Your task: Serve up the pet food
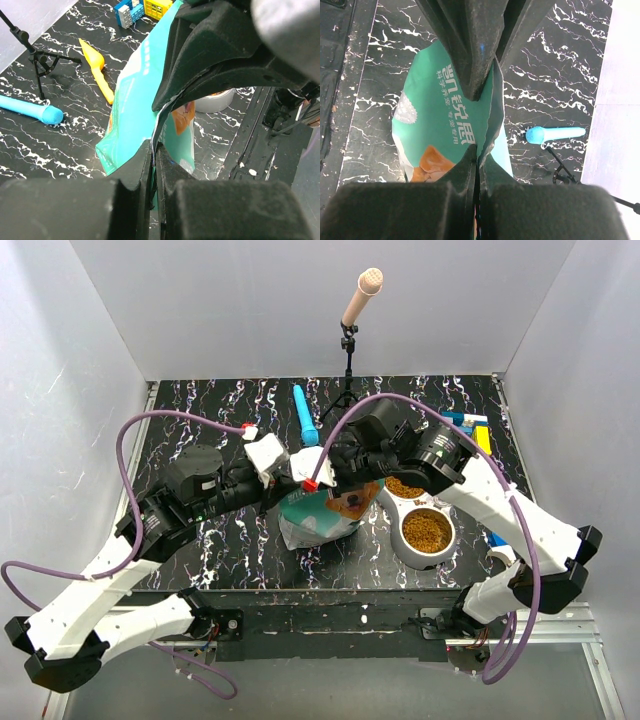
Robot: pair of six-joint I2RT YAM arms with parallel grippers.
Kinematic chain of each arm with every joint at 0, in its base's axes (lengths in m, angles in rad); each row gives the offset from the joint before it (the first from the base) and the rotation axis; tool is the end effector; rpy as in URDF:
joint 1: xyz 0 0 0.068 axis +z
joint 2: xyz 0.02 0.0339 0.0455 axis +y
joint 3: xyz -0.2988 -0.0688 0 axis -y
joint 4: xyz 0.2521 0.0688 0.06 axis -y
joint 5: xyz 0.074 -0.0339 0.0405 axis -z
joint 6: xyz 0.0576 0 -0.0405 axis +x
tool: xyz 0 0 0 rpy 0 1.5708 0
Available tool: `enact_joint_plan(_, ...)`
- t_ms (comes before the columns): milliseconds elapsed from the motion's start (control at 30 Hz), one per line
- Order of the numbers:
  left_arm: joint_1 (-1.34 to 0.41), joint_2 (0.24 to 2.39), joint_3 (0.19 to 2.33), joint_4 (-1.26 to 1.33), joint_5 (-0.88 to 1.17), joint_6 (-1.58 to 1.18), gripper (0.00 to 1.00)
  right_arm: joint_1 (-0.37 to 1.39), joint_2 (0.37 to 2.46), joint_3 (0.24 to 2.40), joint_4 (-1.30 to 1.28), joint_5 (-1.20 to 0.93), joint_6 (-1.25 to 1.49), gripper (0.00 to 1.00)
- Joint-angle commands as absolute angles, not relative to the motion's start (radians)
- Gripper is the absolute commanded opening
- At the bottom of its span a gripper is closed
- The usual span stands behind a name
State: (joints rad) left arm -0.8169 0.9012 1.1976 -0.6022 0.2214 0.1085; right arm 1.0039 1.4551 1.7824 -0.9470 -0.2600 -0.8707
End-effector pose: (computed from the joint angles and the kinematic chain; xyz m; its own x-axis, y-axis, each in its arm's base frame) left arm 0.1155 -0.1415 0.4396 -0.1123 0.2740 -0.9552 0.8719 0.4883 0.0375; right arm 0.1542 0.2699 0.4729 0.5085 -0.5775 -0.6387 -0.8362 -0.1541 -0.5264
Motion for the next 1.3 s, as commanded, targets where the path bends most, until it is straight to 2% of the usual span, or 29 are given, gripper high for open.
enact_joint_plan(0,-0.822,0.862,1.184,-0.569,0.262,0.077,0.00,1.009,1.398,1.776,-0.870,-0.251,-0.875,0.13)
enact_joint_plan(33,-0.822,0.859,1.186,-0.566,0.264,0.072,0.00,1.012,1.399,1.775,-0.862,-0.270,-0.862,0.23)
enact_joint_plan(67,-0.824,0.856,1.183,-0.566,0.265,0.065,0.00,1.020,1.402,1.776,-0.855,-0.276,-0.853,0.27)
enact_joint_plan(300,-0.822,0.850,1.172,-0.531,0.290,0.029,0.00,1.078,1.453,1.782,-0.792,-0.242,-0.853,0.32)
enact_joint_plan(367,-0.822,0.850,1.172,-0.528,0.288,0.022,0.00,1.094,1.469,1.795,-0.784,-0.223,-0.861,0.28)
enact_joint_plan(433,-0.824,0.845,1.170,-0.525,0.281,0.017,0.00,1.101,1.485,1.812,-0.802,-0.189,-0.879,0.02)
enact_joint_plan(800,-0.822,0.790,1.138,-0.580,0.225,0.008,0.01,1.104,1.427,1.735,-0.784,-0.120,-0.910,0.01)
enact_joint_plan(1000,-0.824,0.816,1.151,-0.578,0.287,0.011,0.26,1.103,1.431,1.743,-0.776,-0.132,-0.902,0.01)
enact_joint_plan(1100,-0.824,0.844,1.141,-0.546,0.304,0.017,0.31,1.103,1.437,1.750,-0.782,-0.159,-0.888,0.01)
enact_joint_plan(1133,-0.824,0.848,1.140,-0.529,0.301,0.023,0.31,1.103,1.437,1.750,-0.782,-0.163,-0.885,0.01)
enact_joint_plan(1167,-0.824,0.856,1.137,-0.516,0.293,0.032,0.25,1.103,1.437,1.752,-0.784,-0.164,-0.881,0.01)
enact_joint_plan(1200,-0.822,0.873,1.140,-0.508,0.282,0.043,0.10,1.103,1.437,1.752,-0.788,-0.164,-0.873,0.01)
enact_joint_plan(1233,-0.824,0.885,1.146,-0.506,0.273,0.052,0.01,1.103,1.434,1.747,-0.787,-0.157,-0.871,0.01)
enact_joint_plan(1267,-0.822,0.899,1.155,-0.512,0.264,0.064,0.00,1.103,1.427,1.740,-0.775,-0.135,-0.864,0.01)
